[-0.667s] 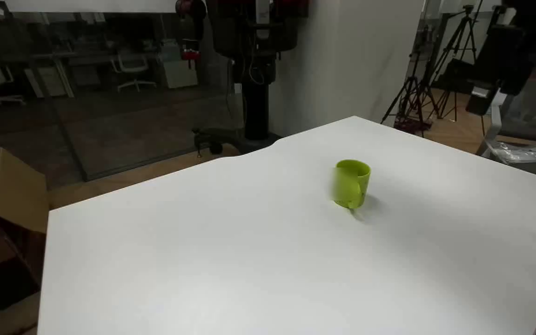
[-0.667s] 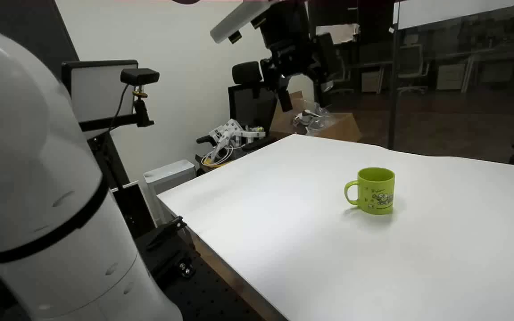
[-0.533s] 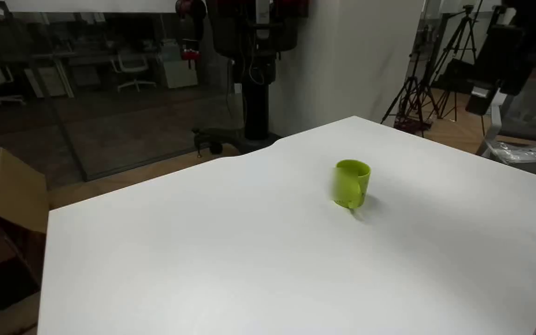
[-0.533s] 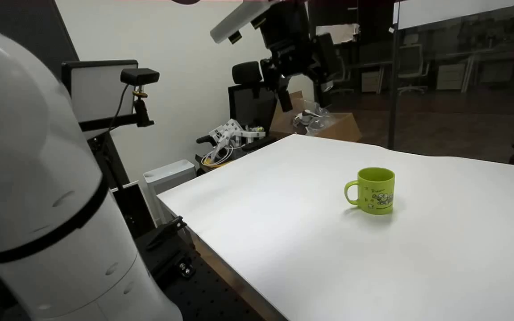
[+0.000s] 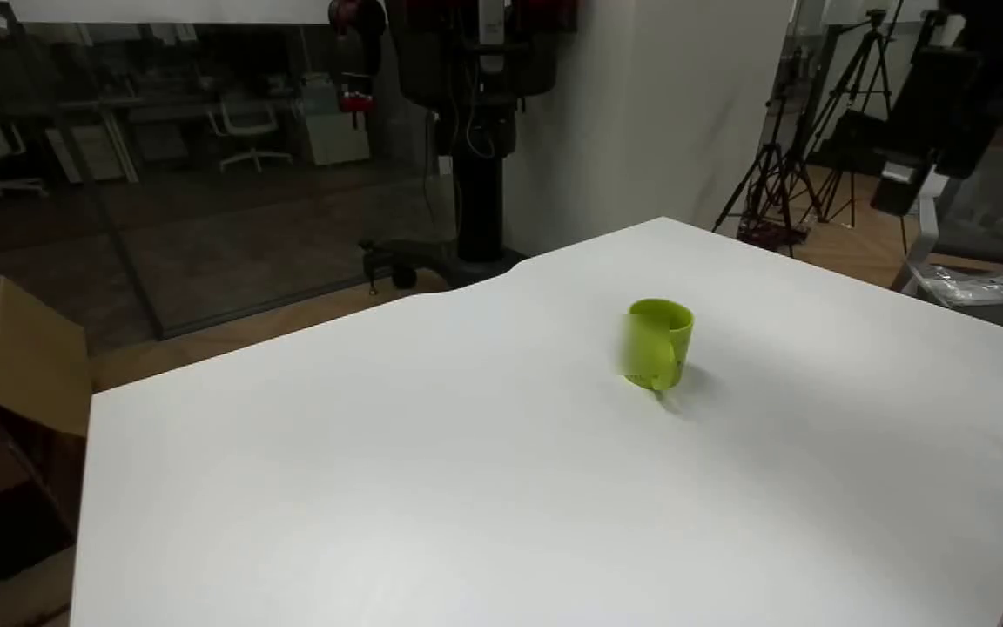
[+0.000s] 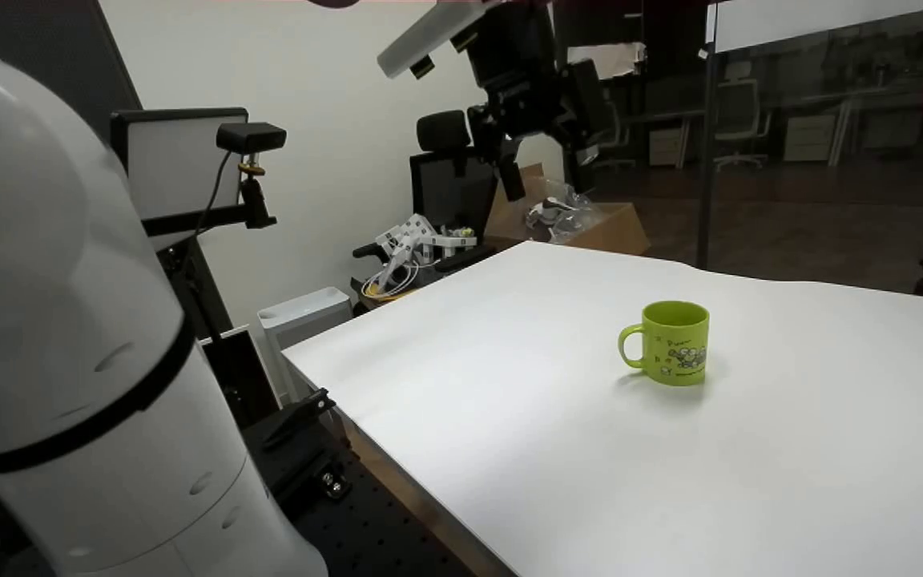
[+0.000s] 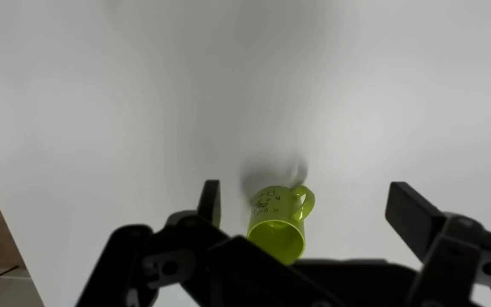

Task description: Move the cup to the left

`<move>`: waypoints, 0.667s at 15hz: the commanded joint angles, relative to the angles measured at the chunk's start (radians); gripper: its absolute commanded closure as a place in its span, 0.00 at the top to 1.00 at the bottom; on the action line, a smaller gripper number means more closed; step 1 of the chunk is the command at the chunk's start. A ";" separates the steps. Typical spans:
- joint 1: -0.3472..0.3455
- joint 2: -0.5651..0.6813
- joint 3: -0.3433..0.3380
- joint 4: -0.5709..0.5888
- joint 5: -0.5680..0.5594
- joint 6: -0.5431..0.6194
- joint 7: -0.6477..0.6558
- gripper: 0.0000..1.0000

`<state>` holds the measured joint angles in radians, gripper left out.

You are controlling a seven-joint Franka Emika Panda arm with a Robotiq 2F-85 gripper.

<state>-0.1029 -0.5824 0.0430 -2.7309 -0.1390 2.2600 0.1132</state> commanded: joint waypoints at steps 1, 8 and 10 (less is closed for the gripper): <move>0.009 0.037 -0.030 0.044 0.008 -0.001 -0.031 1.00; 0.030 0.325 -0.171 0.354 0.105 -0.084 -0.254 1.00; 0.042 0.428 -0.190 0.454 0.158 -0.145 -0.349 1.00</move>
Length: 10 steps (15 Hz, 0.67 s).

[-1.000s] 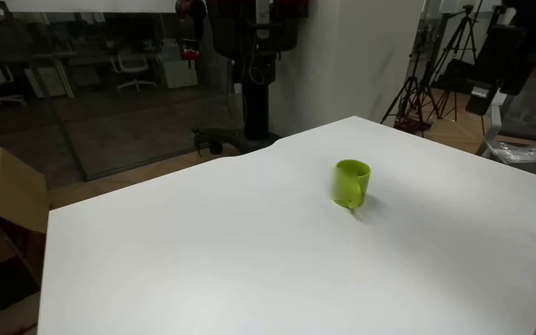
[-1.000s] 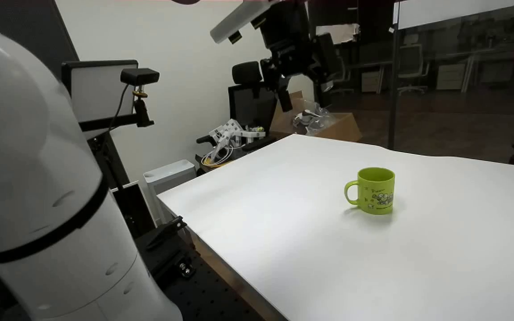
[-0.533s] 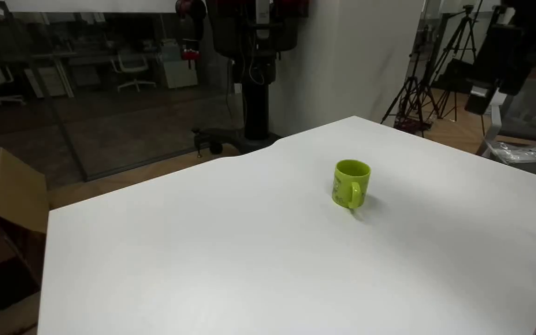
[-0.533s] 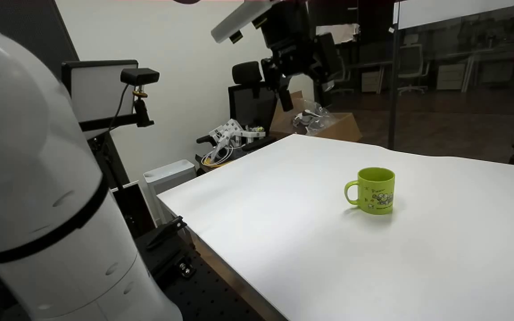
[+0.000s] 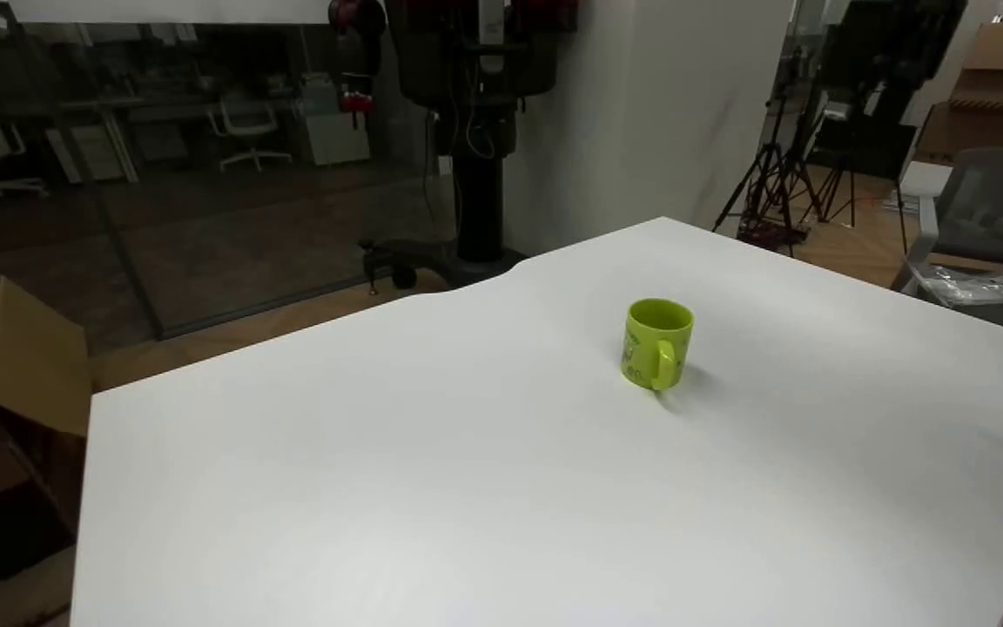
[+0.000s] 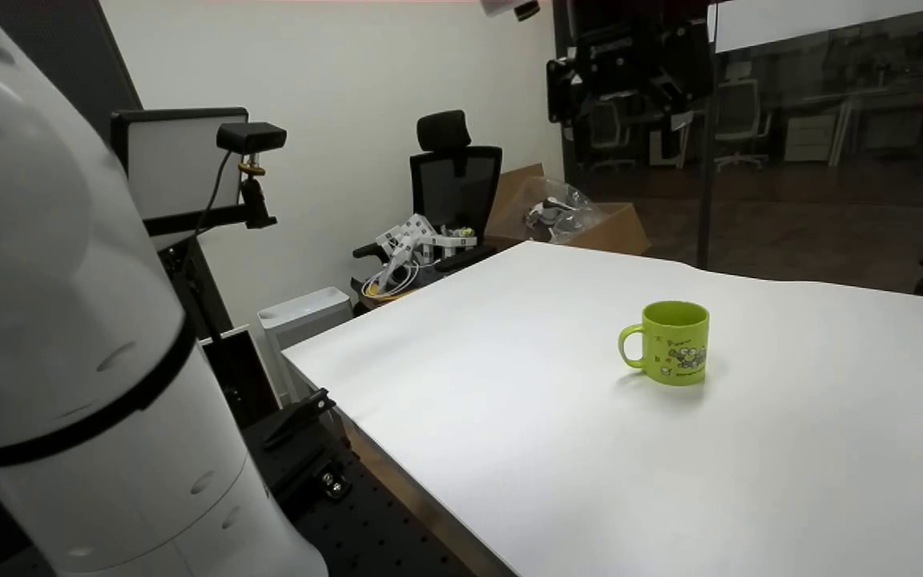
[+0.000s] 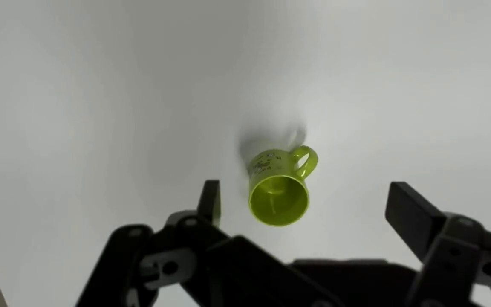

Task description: Move the cup to the left

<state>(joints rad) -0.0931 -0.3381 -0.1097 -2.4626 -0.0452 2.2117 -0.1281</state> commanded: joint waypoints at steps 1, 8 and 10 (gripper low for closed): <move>0.028 0.221 -0.034 0.224 0.070 -0.128 -0.125 1.00; 0.012 0.225 -0.017 0.200 0.063 -0.096 -0.116 1.00; 0.012 0.223 -0.017 0.200 0.063 -0.098 -0.117 1.00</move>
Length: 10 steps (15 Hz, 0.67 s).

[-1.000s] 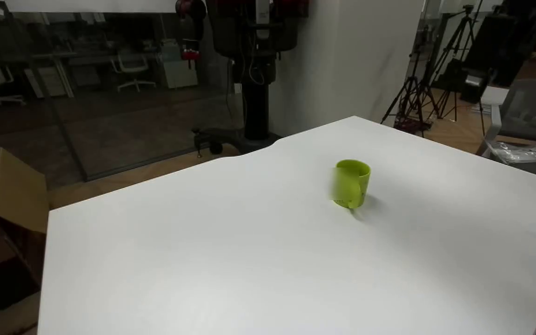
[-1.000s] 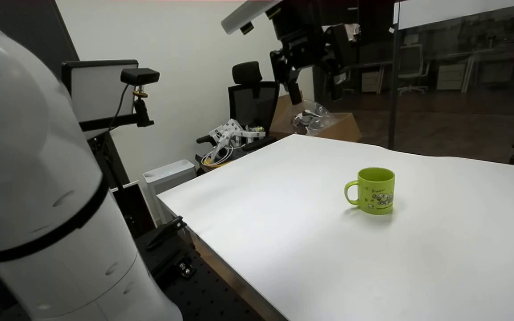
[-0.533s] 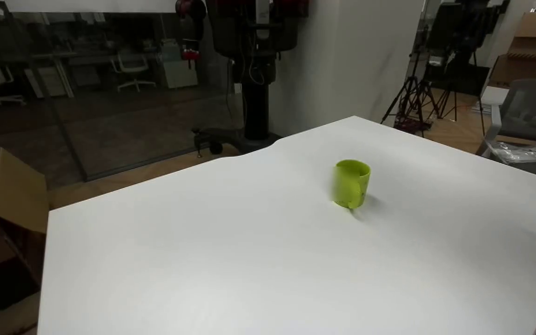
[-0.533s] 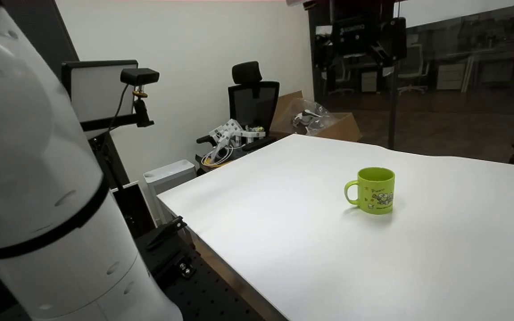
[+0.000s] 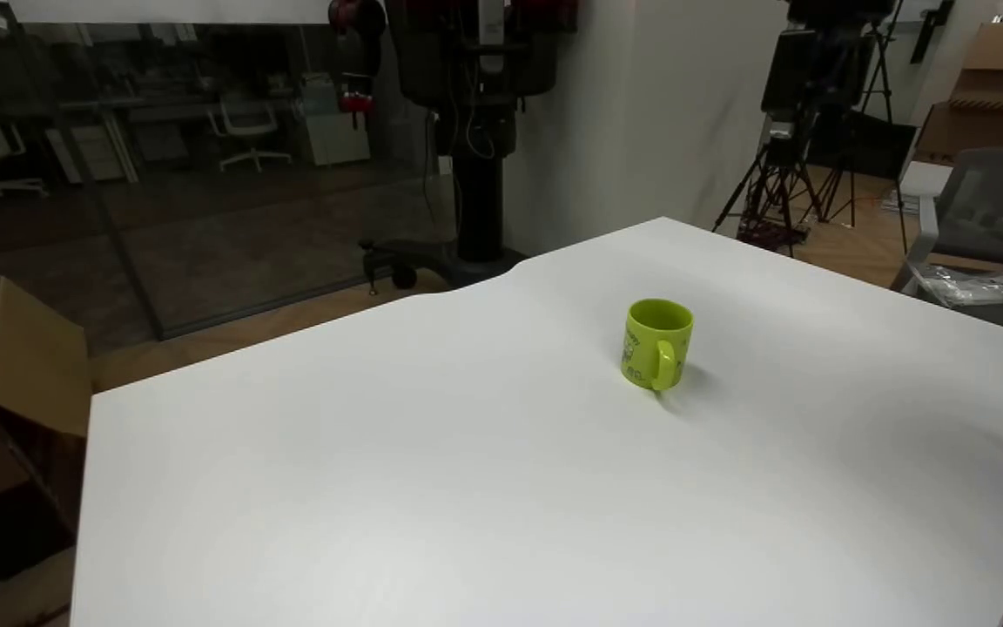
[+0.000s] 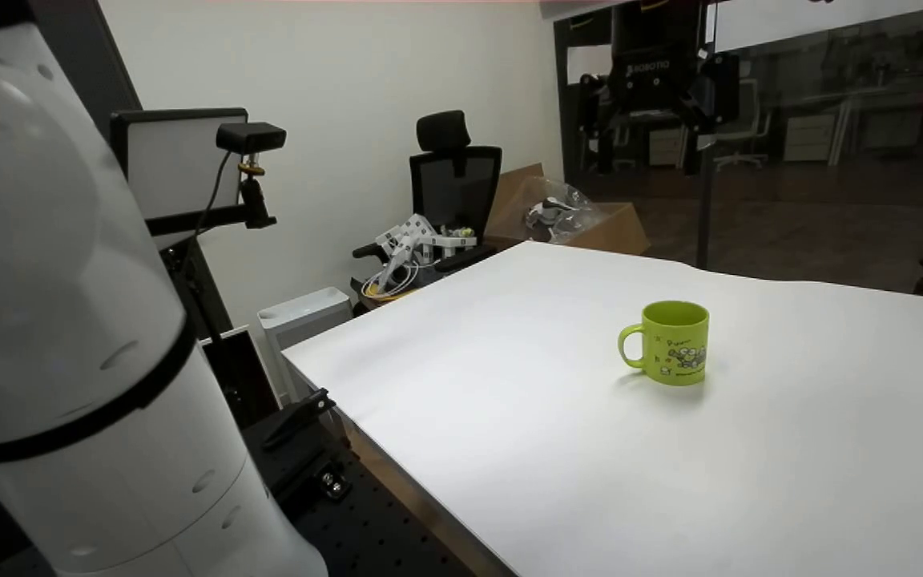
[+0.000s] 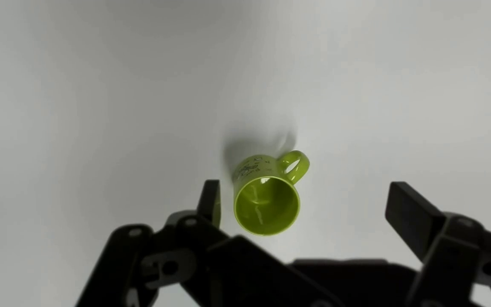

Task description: Move the cup to the left

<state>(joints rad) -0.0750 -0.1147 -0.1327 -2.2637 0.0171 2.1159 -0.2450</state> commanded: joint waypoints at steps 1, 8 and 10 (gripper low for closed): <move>-0.006 0.000 0.006 0.002 0.001 -0.003 0.000 1.00; -0.008 0.105 0.021 0.008 -0.052 0.243 0.078 1.00; -0.006 0.195 0.023 0.032 -0.060 0.321 0.096 1.00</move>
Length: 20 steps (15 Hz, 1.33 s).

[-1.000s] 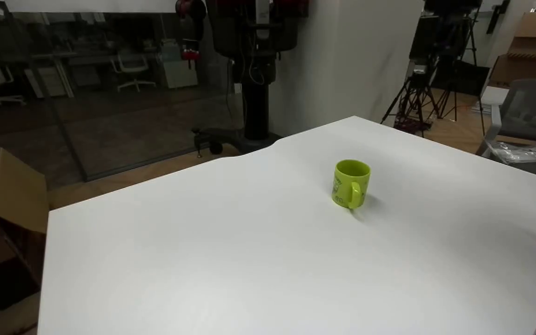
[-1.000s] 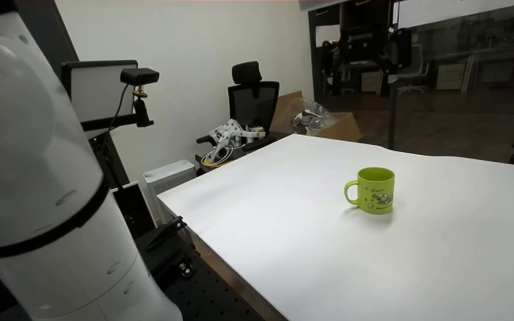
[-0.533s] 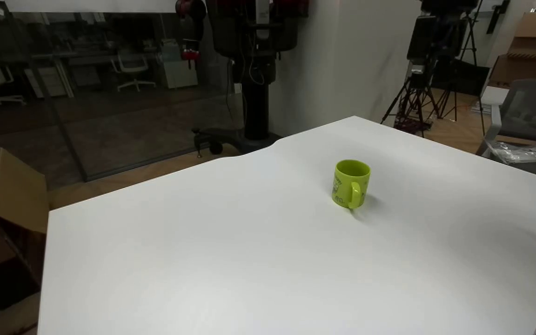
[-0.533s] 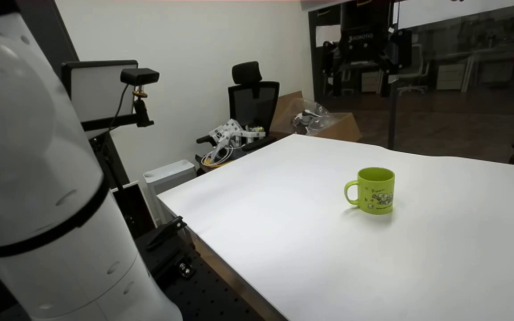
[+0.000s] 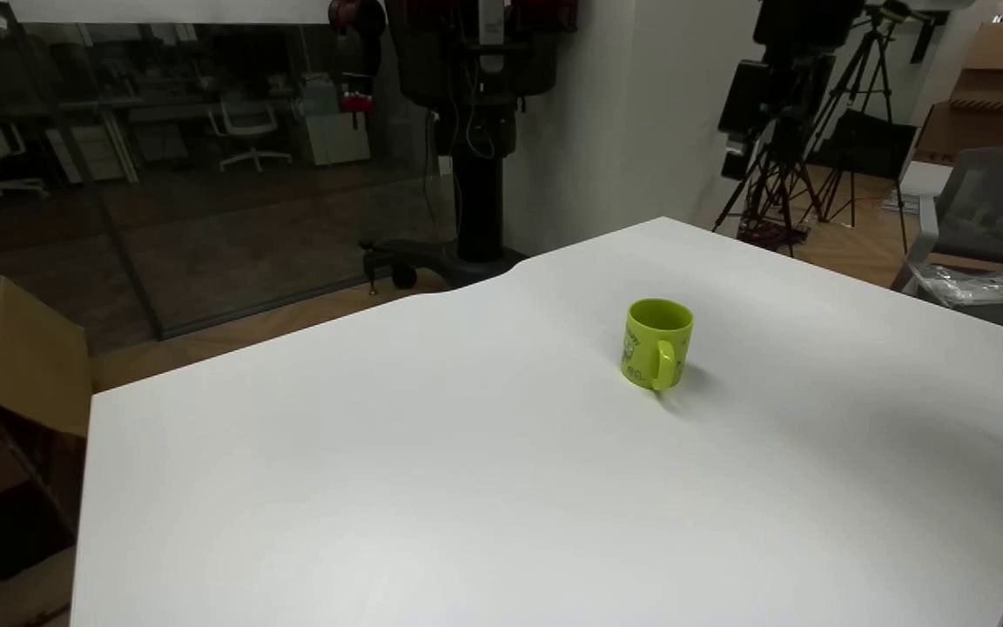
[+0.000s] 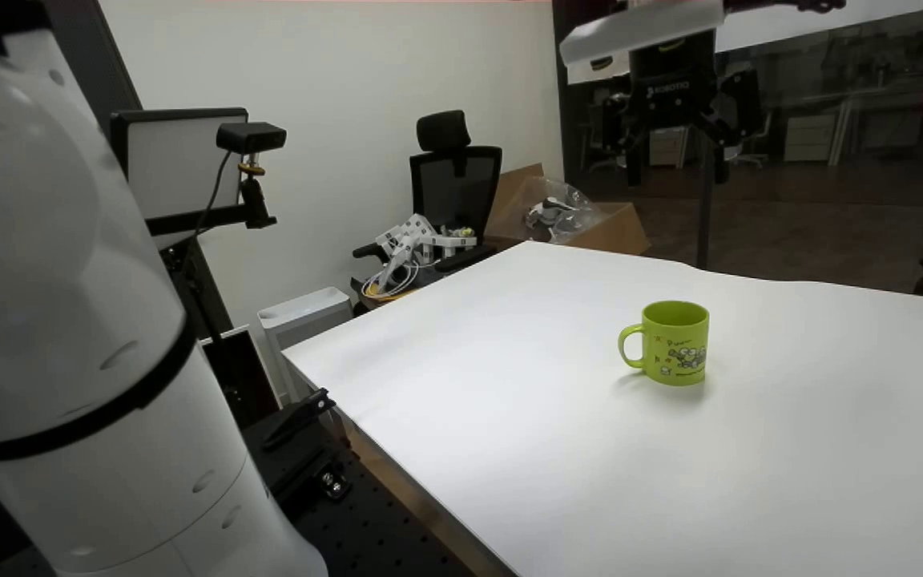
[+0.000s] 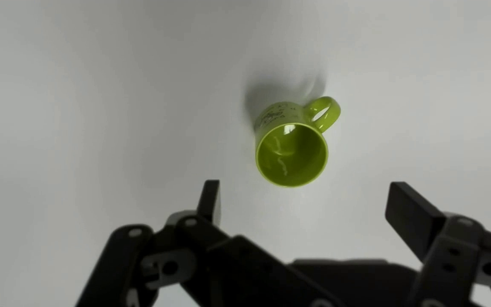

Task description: Move the cup to the left

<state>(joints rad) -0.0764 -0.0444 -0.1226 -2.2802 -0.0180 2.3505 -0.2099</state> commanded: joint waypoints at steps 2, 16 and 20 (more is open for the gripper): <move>0.001 0.216 0.024 0.079 0.020 0.114 0.050 1.00; 0.000 0.446 0.101 0.179 0.031 0.163 0.013 1.00; -0.011 0.498 0.106 0.220 0.033 0.165 0.002 1.00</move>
<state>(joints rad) -0.0687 0.4015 -0.0303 -2.1186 0.0086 2.5162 -0.1984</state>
